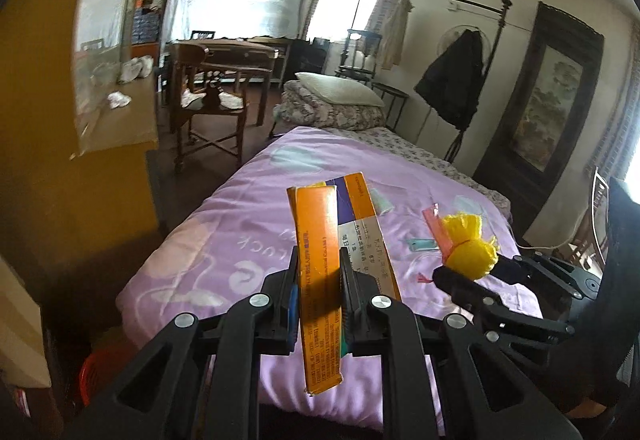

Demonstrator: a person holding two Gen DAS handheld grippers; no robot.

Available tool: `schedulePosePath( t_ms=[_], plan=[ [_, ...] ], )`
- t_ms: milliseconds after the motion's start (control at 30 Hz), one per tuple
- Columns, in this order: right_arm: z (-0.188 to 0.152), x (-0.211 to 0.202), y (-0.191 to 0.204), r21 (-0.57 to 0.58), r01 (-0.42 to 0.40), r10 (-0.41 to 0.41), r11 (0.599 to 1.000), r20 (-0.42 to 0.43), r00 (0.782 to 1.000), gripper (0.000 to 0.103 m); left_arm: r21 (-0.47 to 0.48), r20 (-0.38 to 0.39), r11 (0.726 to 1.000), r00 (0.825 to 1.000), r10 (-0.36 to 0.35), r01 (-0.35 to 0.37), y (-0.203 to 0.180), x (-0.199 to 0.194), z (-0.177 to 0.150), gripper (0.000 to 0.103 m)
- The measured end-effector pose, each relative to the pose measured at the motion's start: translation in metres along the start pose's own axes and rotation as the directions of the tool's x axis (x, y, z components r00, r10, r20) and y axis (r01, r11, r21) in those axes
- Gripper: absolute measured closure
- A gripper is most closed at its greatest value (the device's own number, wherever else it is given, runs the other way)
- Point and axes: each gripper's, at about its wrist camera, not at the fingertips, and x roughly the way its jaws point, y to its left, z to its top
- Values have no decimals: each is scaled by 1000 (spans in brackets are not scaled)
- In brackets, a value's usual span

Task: Collect trash
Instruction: 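Carry the orange box and yellow flower over the red wastebasket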

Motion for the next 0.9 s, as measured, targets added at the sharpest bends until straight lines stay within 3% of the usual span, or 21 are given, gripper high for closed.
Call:
schedulePosePath(
  t_ms=[333,567,767,900],
  plan=[
    [2,51,73,-103,-125,114,987,-103,988,65,-106,-33,991,996,78,-81,68,-5,-17,86],
    [4,89,121,-142,-228,202,963,-179,963,65,-193,-63,969,987,145,-154,124,-6,-28,86],
    [9,122,166,-160,-337,292,928,-249,923,64,-300,-120,918,965,234,-260,194,-9,-57,86],
    [4,148,206,-194,-416,346,888,-313,885,64,-373,-200,860,936,290,-347,248,-6,-86,86]
  ],
)
